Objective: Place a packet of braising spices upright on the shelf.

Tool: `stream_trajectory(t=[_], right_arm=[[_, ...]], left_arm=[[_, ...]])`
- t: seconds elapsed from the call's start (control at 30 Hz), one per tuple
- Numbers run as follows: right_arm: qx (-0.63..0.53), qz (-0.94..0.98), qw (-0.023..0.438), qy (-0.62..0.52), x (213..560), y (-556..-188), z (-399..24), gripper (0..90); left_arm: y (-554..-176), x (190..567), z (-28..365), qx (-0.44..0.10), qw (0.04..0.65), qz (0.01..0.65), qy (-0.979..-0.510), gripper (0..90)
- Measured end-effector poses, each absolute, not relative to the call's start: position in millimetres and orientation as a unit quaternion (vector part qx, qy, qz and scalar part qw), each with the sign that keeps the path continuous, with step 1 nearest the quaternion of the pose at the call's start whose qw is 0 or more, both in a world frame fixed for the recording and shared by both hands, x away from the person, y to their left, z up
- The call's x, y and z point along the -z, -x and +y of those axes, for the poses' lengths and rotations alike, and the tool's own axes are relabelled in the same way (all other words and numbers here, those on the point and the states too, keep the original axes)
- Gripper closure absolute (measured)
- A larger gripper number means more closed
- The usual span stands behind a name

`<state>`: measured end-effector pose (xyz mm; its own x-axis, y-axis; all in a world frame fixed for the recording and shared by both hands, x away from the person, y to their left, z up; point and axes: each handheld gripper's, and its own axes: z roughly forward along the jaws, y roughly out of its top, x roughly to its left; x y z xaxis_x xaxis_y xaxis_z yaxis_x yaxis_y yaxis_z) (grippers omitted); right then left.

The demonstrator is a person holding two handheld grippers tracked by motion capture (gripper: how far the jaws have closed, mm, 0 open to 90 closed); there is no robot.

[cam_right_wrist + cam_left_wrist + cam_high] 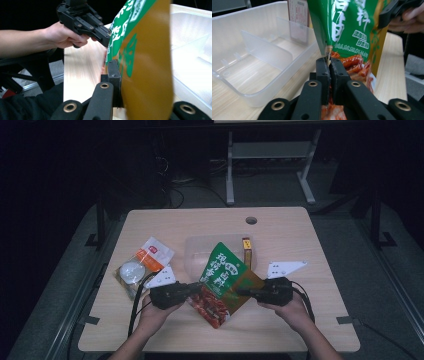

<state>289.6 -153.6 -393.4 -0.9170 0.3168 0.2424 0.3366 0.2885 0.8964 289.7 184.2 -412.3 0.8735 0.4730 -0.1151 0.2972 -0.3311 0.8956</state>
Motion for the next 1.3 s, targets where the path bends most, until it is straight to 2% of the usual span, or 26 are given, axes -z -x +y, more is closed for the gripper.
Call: stream_trajectory(t=[0.17, 0.27, 0.33, 0.5, 0.67, 0.83, 1.3], right_arm=[[0.550, -0.814, 0.007, 0.188, 389.1, -287.3, -153.7, 90.0], [0.543, -0.821, 0.005, 0.176, 386.2, -285.4, -151.6, 90.0], [0.535, -0.828, 0.001, 0.169, 384.8, -284.0, -149.8, 90.0], [0.524, -0.837, -0.004, 0.160, 383.4, -284.2, -149.6, 90.0], [0.516, -0.844, -0.008, 0.148, 377.6, -284.5, -148.3, 90.0], [0.512, -0.847, -0.009, 0.144, 372.9, -285.3, -148.7, 90.0], [0.539, -0.830, -0.020, 0.141, 351.7, -286.8, -163.6, 90.0]], left_arm=[[-290.2, 414.0, 183.4, -0.087, 0.516, 0.232, -0.820, 79.8], [-292.4, 414.0, 188.9, -0.088, 0.516, 0.238, -0.818, 72.4], [-292.3, 414.3, 192.6, -0.089, 0.510, 0.242, -0.820, 63.5], [-288.6, 416.8, 200.0, -0.081, 0.488, 0.235, -0.837, 48.2], [-281.5, 425.2, 206.0, -0.052, 0.456, 0.232, -0.858, 37.1], [-279.2, 435.0, 211.5, -0.034, 0.424, 0.227, -0.876, 30.3], [-286.0, 438.6, 211.6, -0.032, 0.423, 0.231, -0.875, 20.7]])
